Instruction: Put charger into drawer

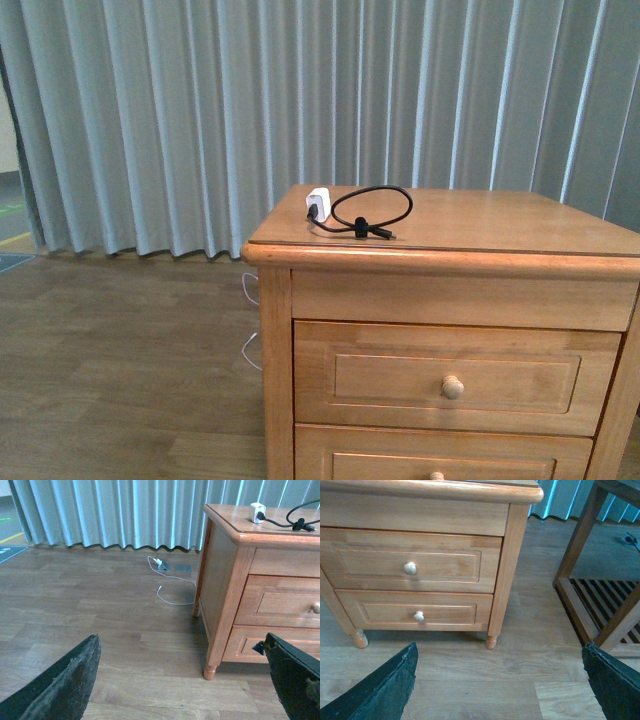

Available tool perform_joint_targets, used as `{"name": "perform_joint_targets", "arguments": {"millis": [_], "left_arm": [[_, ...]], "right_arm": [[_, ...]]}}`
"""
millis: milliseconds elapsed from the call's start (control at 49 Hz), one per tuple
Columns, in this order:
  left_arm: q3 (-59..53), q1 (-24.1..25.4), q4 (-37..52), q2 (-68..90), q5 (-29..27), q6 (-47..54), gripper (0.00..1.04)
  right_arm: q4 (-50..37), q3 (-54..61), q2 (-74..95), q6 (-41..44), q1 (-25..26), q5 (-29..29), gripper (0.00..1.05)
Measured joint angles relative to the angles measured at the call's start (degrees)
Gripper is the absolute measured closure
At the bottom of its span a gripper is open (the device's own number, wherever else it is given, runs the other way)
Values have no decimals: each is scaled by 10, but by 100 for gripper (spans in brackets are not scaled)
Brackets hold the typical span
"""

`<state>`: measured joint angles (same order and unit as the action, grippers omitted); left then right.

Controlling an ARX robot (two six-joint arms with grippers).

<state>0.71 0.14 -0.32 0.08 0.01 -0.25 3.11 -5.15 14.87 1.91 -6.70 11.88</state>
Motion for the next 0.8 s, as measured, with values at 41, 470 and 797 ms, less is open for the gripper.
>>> {"name": "perform_joint_targets", "arguments": {"millis": [41,470,797], "left_arm": [[0,0,0,0,0,0,6],[0,0,0,0,0,0,6],[0,0,0,0,0,0,6]], "right_arm": [[-26,-7,41,-9,-11,-2,8],[-295,-107,440,-19,-49,-17,8],[-387,-274,740,-52,-81,-14,8]]}}
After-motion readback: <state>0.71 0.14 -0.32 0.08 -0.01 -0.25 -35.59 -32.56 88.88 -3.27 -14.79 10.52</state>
